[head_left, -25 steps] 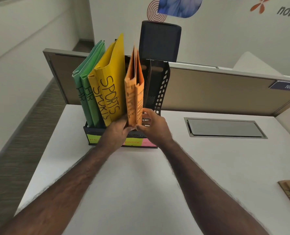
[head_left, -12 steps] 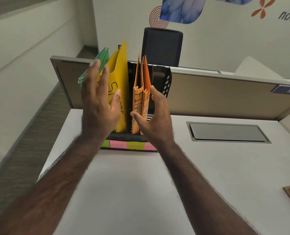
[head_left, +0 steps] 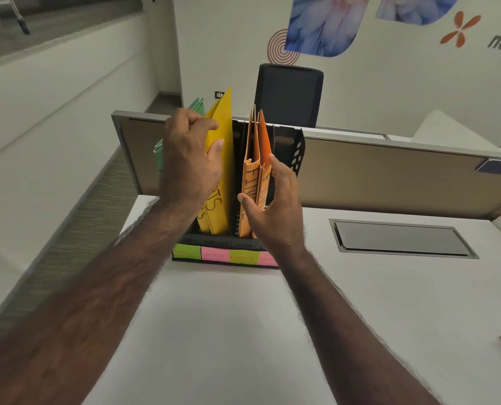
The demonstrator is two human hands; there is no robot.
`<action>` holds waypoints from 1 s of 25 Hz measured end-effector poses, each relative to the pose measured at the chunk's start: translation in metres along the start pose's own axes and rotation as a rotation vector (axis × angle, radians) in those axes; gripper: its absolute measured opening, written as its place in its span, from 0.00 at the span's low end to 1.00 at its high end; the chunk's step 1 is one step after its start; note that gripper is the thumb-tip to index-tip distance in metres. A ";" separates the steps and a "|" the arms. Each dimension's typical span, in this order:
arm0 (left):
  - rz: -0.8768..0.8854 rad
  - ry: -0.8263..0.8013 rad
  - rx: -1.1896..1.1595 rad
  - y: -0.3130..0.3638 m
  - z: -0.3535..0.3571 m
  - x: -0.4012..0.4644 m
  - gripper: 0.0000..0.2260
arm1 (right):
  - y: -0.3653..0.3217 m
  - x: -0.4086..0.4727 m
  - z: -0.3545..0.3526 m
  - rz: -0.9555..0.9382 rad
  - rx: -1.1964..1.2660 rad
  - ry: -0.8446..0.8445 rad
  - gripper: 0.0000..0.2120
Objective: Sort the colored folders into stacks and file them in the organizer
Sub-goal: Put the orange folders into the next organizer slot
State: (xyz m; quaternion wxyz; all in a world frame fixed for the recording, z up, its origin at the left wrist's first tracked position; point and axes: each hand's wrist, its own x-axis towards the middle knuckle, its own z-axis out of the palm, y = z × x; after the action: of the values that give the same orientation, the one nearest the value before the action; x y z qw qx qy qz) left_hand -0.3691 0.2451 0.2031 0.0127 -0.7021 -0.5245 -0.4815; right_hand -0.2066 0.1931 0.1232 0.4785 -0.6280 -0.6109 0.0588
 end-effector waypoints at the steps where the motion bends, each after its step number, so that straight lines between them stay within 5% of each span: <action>1: -0.030 0.002 0.052 -0.001 -0.001 -0.004 0.14 | -0.004 -0.001 -0.002 -0.024 -0.029 0.043 0.40; 4: -0.066 0.040 0.210 -0.009 -0.003 -0.015 0.16 | -0.018 -0.016 0.004 -0.223 -0.075 0.230 0.30; 6: -0.058 0.009 0.173 -0.015 -0.004 -0.017 0.16 | -0.028 -0.034 0.021 -0.277 -0.018 0.184 0.25; 12: 0.126 -0.001 0.017 -0.011 -0.016 -0.005 0.13 | -0.025 -0.054 0.068 0.254 0.054 -0.345 0.44; 15: 0.195 -0.064 -0.010 -0.010 -0.015 0.011 0.14 | -0.019 -0.048 0.079 0.318 0.070 -0.367 0.47; 20: 0.286 -0.266 0.071 -0.021 0.007 -0.013 0.19 | -0.001 -0.043 0.087 0.405 -0.049 -0.505 0.37; 25: 0.351 -0.213 0.281 -0.040 0.017 -0.034 0.28 | 0.006 -0.056 0.083 0.333 0.017 -0.439 0.39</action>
State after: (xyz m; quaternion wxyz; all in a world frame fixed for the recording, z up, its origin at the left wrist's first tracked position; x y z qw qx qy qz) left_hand -0.3874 0.2473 0.1509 0.1383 -0.8205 -0.4549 -0.3174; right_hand -0.2705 0.1921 0.0462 0.3237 -0.6879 -0.5879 0.2764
